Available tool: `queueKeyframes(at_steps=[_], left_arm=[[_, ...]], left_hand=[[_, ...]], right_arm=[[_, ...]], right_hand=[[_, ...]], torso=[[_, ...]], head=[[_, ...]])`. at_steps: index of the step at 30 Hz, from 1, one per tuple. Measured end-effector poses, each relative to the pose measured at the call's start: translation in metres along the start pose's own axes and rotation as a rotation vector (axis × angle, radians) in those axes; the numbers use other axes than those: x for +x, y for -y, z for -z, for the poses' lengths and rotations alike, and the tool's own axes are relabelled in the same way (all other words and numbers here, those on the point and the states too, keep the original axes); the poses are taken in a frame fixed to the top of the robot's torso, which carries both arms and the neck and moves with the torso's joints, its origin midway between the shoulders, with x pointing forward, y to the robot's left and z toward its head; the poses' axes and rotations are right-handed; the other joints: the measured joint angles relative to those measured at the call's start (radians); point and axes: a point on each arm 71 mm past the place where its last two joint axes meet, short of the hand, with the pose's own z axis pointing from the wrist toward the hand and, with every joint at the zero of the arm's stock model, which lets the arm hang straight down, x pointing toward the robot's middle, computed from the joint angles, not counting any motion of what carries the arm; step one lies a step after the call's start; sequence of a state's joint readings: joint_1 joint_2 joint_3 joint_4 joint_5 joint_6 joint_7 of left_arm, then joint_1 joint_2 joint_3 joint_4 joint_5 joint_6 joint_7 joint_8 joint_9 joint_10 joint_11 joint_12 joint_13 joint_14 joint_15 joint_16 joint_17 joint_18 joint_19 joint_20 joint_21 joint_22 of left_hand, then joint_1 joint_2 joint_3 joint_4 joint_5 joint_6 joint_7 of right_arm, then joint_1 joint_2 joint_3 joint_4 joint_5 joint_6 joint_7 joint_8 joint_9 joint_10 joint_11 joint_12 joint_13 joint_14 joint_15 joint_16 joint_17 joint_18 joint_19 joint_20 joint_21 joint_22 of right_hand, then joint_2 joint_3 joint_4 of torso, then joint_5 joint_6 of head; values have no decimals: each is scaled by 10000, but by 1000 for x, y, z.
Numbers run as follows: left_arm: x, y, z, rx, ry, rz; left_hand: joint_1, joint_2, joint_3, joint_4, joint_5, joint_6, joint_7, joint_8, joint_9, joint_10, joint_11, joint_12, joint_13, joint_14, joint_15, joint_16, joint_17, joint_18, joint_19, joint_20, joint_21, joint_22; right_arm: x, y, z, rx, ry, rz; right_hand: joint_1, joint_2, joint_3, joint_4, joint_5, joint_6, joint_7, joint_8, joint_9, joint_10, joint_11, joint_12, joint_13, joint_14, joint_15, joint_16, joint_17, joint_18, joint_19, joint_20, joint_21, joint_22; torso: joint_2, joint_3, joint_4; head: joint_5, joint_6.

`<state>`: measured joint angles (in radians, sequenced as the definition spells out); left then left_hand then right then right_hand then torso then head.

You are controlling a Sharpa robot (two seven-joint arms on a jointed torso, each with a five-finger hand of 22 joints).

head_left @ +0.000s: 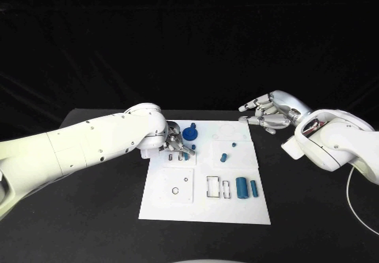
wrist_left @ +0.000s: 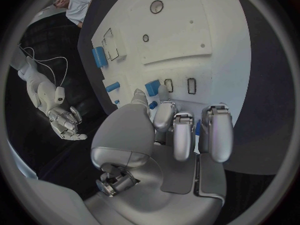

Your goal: Assemble the parts on the task board

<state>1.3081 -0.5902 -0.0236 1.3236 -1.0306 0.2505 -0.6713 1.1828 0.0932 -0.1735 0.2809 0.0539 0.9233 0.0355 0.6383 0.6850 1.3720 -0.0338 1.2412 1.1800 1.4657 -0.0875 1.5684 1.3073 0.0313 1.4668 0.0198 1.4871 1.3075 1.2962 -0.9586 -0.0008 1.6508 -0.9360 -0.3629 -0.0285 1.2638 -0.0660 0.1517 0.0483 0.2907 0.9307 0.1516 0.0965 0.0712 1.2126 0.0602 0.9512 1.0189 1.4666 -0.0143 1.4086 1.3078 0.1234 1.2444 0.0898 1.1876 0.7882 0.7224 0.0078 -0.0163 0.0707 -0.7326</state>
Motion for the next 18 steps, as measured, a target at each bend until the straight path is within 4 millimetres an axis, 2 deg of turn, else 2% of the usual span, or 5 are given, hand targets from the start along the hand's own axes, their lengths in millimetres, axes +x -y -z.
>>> queueKeyframes(at_steps=[11,18], left_arm=[[0,1,-1,1,-25,-25],[0,3,0,36,-30,-4]], left_hand=[[708,197,287,-287,0,1,0,0,209,-90,15,-29,-3,0,0,0,8,1,0,0,0,-1],[1580,304,940,-845,73,-170,-58,-186,282,-163,-18,-99,-41,-1,1,0,7,0,0,0,0,-1]], right_arm=[[0,0,0,13,-34,4],[1,0,0,26,-51,7]], right_hand=[[39,39,0,0,136,0,0,38,-1,0,0,0,-21,0,0,0,-1,0,0,0,0,-14],[39,39,1,0,174,0,0,38,-1,0,0,0,-21,0,0,0,-2,0,0,0,0,-14]], torso=[[-1,1,0],[1,1,0]], head=[[-1,-32],[-16,-64]])
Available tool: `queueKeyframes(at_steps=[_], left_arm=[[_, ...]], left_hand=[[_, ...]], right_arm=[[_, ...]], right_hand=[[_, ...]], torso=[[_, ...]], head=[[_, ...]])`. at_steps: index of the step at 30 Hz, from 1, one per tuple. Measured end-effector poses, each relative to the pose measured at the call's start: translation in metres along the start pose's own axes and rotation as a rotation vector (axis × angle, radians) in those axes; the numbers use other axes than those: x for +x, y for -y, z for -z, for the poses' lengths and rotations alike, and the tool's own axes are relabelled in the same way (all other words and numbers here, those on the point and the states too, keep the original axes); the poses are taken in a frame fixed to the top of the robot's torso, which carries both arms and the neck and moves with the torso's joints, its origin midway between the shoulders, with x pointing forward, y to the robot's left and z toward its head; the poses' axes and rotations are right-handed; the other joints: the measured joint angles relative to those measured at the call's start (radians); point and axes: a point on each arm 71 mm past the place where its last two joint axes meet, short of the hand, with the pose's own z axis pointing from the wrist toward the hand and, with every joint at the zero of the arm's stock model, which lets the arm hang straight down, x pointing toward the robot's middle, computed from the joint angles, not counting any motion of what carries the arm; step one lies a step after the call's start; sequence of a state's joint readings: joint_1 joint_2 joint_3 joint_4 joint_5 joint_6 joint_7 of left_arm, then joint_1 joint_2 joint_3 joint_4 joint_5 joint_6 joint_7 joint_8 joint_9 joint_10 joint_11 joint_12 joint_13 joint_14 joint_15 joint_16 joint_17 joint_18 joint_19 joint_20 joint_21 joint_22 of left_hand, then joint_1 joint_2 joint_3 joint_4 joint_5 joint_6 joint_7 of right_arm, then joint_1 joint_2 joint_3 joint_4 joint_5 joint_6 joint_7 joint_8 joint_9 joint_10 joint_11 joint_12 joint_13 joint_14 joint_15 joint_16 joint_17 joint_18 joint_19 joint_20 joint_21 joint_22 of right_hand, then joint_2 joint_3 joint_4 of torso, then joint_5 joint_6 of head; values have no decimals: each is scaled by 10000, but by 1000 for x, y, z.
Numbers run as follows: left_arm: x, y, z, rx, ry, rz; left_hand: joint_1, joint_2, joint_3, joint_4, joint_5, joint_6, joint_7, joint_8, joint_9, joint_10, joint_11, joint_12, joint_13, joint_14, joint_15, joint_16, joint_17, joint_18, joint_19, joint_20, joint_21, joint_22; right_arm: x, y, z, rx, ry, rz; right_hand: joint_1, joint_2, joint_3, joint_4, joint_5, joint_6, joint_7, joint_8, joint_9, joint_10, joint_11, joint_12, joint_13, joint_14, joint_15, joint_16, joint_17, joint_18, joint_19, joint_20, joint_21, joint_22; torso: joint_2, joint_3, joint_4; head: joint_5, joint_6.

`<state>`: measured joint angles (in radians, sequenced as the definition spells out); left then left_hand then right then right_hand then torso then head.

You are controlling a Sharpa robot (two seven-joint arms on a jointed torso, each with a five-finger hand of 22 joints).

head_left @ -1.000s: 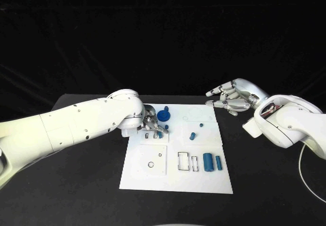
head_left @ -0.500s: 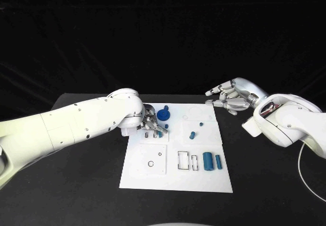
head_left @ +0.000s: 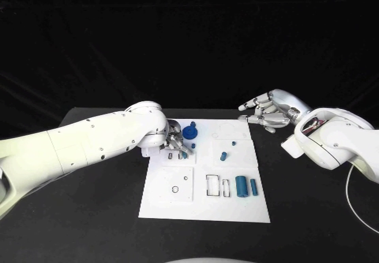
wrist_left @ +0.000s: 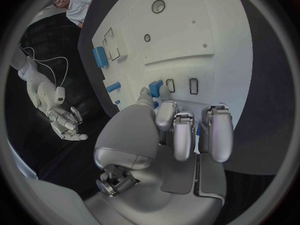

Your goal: Assemble the parts on the task board

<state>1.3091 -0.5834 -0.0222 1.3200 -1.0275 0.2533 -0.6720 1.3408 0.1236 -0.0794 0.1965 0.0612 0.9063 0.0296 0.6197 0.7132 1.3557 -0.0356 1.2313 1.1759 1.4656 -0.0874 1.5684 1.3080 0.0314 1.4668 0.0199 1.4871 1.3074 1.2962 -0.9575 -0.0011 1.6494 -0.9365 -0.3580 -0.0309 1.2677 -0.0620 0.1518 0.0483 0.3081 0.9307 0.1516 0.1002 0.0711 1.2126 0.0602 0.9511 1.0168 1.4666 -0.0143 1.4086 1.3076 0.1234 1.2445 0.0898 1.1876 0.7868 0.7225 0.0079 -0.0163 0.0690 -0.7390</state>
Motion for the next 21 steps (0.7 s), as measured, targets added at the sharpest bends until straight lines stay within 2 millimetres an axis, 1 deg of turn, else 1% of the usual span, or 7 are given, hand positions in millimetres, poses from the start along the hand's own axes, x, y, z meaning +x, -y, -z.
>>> queueKeyframes(at_steps=[5,7,10,12,15,18,21], left_arm=[[-1,1,1,51,-23,67],[-1,1,1,59,-54,107],[0,-1,0,53,-110,158],[1,-2,1,40,-153,196],[2,-6,2,23,-197,251],[3,-11,4,19,-176,325],[2,-15,8,23,-49,471]], left_hand=[[576,-243,750,-232,631,-207,6,-312,-80,-98,-44,-153,-153,1,-73,0,-1,-1,-20,-20,-46,0],[745,-411,1029,20,785,-245,39,-450,-83,-122,-21,-239,-204,1,-73,0,-1,-1,-22,-22,-54,0],[970,-680,1768,757,873,-219,102,-614,-72,-140,-3,-321,-286,1,-73,0,-1,0,-22,-21,-54,0],[734,-1194,2626,1043,895,-141,180,-629,66,-145,2,-391,-326,2,-34,0,-1,0,-21,-21,-114,-1],[211,-1938,4062,814,895,-128,193,-628,279,-132,38,-348,-230,3,-36,0,-2,-1,-21,-21,-116,-1],[-87,-2284,4720,709,895,-112,208,-624,433,-100,67,-347,-272,3,-36,0,-2,-1,-21,-20,-116,-1],[-275,-2411,5094,614,895,-107,205,-620,521,-100,67,-347,-272,3,-36,0,-2,0,-20,-20,-116,-1]], right_arm=[[0,0,0,9,-20,2],[1,0,0,10,-30,2],[1,0,0,15,-44,2],[1,0,-1,18,-55,2],[1,0,-1,23,-72,3],[1,1,-1,30,-84,5],[1,1,-1,43,-87,9]], right_hand=[[0,0,0,0,0,0,0,0,-1,0,0,0,0,0,0,0,0,0,0,0,0,0],[0,0,0,0,0,0,0,0,-1,0,0,0,0,0,0,0,-1,0,0,0,0,0],[0,0,0,0,41,0,0,0,-1,0,0,0,0,0,0,0,-1,0,0,0,0,0],[0,0,0,0,55,0,0,0,-1,0,0,0,1,0,0,0,-1,0,0,0,0,0],[0,0,0,0,55,0,0,0,-1,0,0,0,0,0,0,0,-1,0,0,0,0,0],[0,0,0,-1,55,0,0,0,-2,0,0,0,1,0,0,0,-1,1,0,0,0,1],[0,0,0,0,55,0,0,0,-1,0,0,0,1,0,0,0,-1,0,0,0,0,1]], torso=[[0,1,2],[0,2,4],[2,5,6],[3,6,7],[4,6,7],[4,9,8],[5,12,15]], head=[[-2,-23],[-2,-26],[-2,-34],[-2,-40],[-3,-49],[2,-55],[2,-55]])
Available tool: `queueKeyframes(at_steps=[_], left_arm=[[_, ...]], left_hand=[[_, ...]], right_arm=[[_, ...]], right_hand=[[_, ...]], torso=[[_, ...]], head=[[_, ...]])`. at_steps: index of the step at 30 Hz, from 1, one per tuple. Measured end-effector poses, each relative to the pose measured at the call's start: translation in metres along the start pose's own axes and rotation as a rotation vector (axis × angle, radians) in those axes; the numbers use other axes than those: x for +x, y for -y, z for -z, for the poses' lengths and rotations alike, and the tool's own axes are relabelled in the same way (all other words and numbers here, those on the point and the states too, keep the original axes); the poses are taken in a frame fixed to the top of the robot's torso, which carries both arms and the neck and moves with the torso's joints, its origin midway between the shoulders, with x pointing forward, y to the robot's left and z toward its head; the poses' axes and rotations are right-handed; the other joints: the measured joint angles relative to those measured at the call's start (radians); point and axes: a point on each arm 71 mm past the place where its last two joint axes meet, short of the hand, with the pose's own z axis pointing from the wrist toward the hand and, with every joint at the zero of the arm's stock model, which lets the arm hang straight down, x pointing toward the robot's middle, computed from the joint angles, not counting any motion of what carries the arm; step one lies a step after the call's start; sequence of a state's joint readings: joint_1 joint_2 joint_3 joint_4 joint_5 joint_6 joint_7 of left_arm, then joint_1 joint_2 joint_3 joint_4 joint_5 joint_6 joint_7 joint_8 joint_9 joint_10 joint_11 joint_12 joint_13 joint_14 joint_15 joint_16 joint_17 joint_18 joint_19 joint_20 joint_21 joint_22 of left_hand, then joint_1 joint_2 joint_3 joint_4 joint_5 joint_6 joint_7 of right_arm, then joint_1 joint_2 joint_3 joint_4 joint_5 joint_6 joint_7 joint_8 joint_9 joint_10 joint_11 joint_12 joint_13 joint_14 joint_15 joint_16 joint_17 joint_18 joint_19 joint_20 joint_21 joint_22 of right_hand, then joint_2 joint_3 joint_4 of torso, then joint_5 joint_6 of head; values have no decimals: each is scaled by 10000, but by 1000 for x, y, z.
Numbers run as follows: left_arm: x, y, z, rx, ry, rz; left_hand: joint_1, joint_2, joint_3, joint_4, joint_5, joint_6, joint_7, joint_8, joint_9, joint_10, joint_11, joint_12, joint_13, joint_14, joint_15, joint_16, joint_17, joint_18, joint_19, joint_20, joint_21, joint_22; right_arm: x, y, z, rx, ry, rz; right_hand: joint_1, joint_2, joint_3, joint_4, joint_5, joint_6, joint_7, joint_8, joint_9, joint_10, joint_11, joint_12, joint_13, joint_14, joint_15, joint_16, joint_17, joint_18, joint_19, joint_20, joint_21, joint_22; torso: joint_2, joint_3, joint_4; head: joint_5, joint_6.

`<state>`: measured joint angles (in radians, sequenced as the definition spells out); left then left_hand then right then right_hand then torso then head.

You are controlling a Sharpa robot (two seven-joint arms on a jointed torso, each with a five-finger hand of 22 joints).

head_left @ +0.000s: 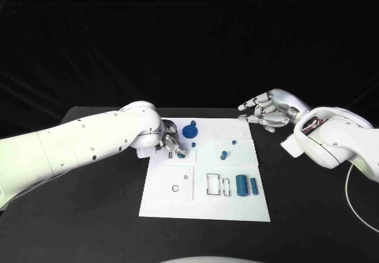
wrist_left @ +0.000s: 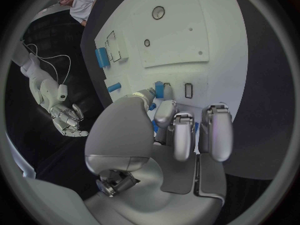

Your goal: Assemble the parts on the task board

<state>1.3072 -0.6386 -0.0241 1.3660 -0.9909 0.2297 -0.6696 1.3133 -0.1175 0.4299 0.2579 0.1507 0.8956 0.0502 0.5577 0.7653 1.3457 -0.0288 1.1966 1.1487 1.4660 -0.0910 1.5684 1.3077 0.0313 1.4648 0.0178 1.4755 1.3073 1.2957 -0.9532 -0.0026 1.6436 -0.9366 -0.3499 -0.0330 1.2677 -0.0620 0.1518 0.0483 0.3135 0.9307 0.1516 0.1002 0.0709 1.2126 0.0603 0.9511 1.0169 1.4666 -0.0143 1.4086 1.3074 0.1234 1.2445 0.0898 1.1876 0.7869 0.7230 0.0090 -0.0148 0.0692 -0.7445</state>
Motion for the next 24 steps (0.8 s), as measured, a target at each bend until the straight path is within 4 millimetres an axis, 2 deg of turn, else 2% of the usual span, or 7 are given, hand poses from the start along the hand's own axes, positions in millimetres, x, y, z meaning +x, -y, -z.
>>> queueKeyframes(at_steps=[3,12,24], left_arm=[[-1,-4,3,23,245,218],[5,-10,7,131,986,617],[14,-12,2,127,1691,371]], left_hand=[[-140,-15,246,-113,-2,36,-6,1,64,64,8,0,8,0,0,0,-1,-1,0,0,0,0],[-260,-130,440,-115,-3,53,-18,0,172,71,2,0,18,0,0,0,-1,0,1,1,0,8],[-340,-130,510,-126,-9,53,-14,-1,225,71,2,0,28,0,0,0,-3,0,1,1,0,6]], right_arm=[[0,0,0,5,-5,1],[0,2,0,33,1,0],[-1,3,0,49,-3,-2]], right_hand=[[0,0,0,0,0,0,0,0,0,0,0,0,0,0,0,0,0,0,0,0,0,-5],[39,39,0,0,0,0,0,0,0,0,0,0,0,0,0,-38,-1,0,-37,-37,-40,-48],[39,39,-29,28,0,0,0,0,-1,0,0,0,0,0,0,-38,-1,0,-37,-37,-40,-47]], torso=[[-1,0,6],[8,-5,24],[7,-5,1]], head=[[1,0],[34,-30],[96,-46]])
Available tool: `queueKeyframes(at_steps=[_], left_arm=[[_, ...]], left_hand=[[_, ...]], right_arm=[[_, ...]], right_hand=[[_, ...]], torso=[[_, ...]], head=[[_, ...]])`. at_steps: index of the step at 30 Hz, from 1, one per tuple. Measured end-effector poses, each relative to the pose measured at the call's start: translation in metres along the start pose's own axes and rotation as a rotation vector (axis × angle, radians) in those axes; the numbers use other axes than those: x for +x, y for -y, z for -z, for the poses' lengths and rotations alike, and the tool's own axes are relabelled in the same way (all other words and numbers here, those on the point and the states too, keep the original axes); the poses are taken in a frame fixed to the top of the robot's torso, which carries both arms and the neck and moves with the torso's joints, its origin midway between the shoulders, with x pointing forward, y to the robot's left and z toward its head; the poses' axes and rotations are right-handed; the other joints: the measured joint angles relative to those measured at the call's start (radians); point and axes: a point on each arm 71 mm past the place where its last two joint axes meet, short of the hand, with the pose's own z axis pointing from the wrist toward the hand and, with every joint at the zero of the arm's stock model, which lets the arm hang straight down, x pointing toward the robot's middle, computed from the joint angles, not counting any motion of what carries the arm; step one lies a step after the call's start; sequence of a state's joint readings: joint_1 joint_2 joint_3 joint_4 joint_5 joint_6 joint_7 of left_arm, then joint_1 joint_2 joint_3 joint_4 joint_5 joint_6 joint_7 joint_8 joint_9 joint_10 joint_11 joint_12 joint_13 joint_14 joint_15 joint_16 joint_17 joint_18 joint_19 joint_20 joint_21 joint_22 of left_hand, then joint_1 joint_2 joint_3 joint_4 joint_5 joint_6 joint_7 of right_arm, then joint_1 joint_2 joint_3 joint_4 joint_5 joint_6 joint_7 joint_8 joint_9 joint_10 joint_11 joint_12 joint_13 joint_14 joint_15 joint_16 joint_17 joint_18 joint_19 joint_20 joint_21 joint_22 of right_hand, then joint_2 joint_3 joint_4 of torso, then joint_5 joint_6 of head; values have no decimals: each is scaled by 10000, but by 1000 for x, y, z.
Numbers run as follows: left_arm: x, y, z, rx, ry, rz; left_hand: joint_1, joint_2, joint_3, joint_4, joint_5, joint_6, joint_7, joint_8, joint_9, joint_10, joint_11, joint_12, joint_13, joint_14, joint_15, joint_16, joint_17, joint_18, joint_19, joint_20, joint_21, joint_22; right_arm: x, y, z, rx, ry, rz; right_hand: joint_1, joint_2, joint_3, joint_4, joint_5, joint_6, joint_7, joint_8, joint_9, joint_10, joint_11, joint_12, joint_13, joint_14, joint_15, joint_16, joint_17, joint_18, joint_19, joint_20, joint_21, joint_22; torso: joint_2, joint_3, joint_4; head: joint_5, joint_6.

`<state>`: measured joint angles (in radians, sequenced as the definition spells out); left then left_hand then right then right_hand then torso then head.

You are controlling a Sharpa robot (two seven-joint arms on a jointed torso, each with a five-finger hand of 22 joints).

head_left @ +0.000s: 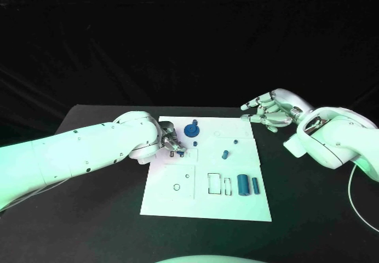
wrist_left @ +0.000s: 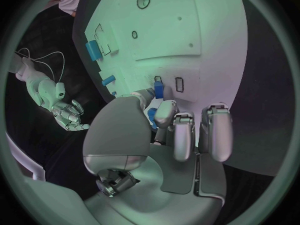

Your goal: Assemble the parts on the task board

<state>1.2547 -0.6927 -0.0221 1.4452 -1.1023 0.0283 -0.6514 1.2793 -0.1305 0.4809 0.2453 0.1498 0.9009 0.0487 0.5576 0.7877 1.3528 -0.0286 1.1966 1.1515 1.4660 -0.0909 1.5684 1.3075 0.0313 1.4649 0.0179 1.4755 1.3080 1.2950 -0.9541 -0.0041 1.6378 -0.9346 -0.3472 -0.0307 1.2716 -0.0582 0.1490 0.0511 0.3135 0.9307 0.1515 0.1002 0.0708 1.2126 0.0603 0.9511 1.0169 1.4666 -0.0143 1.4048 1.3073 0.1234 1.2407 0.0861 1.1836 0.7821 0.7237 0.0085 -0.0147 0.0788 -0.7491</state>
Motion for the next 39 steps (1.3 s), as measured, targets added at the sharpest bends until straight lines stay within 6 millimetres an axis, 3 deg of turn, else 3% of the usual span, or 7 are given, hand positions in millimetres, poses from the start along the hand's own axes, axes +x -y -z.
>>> queueKeyframes(at_steps=[27,34,38,39], left_arm=[[6,-3,5,154,-86,-512],[6,-2,4,142,-119,-536],[5,-2,2,111,-161,-546],[5,-1,1,103,-183,-549]], left_hand=[[-172,-142,151,-71,-4,13,19,57,39,-1,0,0,-14,0,0,0,-2,0,0,0,0,-3],[-341,-11,301,-46,-33,42,-3,112,66,9,-9,0,-31,0,1,0,-2,0,0,1,0,-3],[-1003,140,805,-313,-201,128,-62,254,250,55,-54,0,-13,-1,0,0,-2,0,1,1,0,-4],[-1170,141,1052,-559,-290,128,-62,254,259,55,-55,0,-5,-1,0,0,-2,0,0,1,0,-4]], right_arm=[[1,1,0,3,-45,-14],[1,1,0,-3,-50,-16],[1,1,0,-5,-51,-17],[1,1,0,-6,-52,-17]], right_hand=[[0,0,0,0,0,0,0,0,-1,0,0,0,0,0,0,0,-1,0,0,0,0,-19],[0,0,1,-1,40,0,0,0,-2,0,0,0,1,0,0,0,-1,0,0,0,0,-46],[0,0,1,-1,40,0,0,0,-2,0,0,0,1,0,0,0,-1,0,0,0,0,-46],[0,0,1,-1,40,0,0,0,-2,0,0,0,1,0,0,0,-1,0,1,0,0,-46]], torso=[[12,-1,-12],[11,-1,-5],[11,-1,-5],[10,3,-6]], head=[[-8,-68],[-3,-70],[15,-73],[19,-76]])
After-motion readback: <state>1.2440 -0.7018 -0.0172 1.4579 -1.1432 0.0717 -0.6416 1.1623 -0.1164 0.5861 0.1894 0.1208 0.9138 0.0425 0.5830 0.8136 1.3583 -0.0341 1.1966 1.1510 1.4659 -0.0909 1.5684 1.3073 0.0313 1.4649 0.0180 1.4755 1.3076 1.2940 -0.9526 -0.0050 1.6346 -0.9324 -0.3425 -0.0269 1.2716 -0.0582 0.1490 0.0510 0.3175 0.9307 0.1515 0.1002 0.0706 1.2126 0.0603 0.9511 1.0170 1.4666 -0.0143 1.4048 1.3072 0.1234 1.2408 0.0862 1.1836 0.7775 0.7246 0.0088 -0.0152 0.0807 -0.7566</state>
